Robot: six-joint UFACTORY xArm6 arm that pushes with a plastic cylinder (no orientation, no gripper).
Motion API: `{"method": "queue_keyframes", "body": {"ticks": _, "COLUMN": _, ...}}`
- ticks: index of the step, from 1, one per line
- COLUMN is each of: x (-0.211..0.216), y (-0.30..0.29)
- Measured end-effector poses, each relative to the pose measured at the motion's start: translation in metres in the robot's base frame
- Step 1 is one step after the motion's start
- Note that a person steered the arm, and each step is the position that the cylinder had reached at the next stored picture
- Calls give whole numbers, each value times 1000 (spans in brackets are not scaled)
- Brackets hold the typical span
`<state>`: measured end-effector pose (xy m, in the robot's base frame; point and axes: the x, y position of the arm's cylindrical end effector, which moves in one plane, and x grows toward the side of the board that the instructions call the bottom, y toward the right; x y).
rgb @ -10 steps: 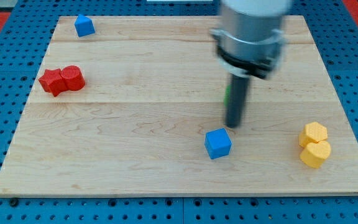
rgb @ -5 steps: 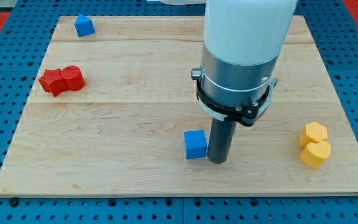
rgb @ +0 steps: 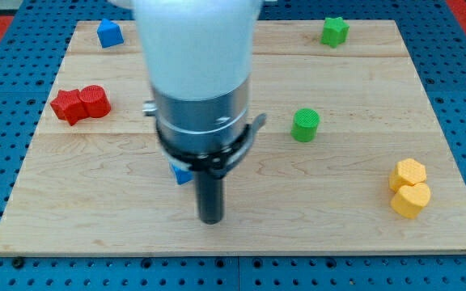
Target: Place the cube into triangle to the right side
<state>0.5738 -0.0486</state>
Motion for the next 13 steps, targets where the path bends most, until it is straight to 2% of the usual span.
{"method": "queue_keyframes", "body": {"ticks": 1, "x": -45, "y": -29}}
{"method": "queue_keyframes", "body": {"ticks": 3, "x": -120, "y": -34}}
{"method": "queue_keyframes", "body": {"ticks": 4, "x": -118, "y": 0}}
{"method": "queue_keyframes", "body": {"ticks": 5, "x": -148, "y": 2}}
{"method": "queue_keyframes", "body": {"ticks": 8, "x": -306, "y": -68}}
{"method": "queue_keyframes", "body": {"ticks": 11, "x": -326, "y": -27}}
{"method": "queue_keyframes", "body": {"ticks": 12, "x": -346, "y": -20}}
{"method": "queue_keyframes", "body": {"ticks": 13, "x": -367, "y": -59}}
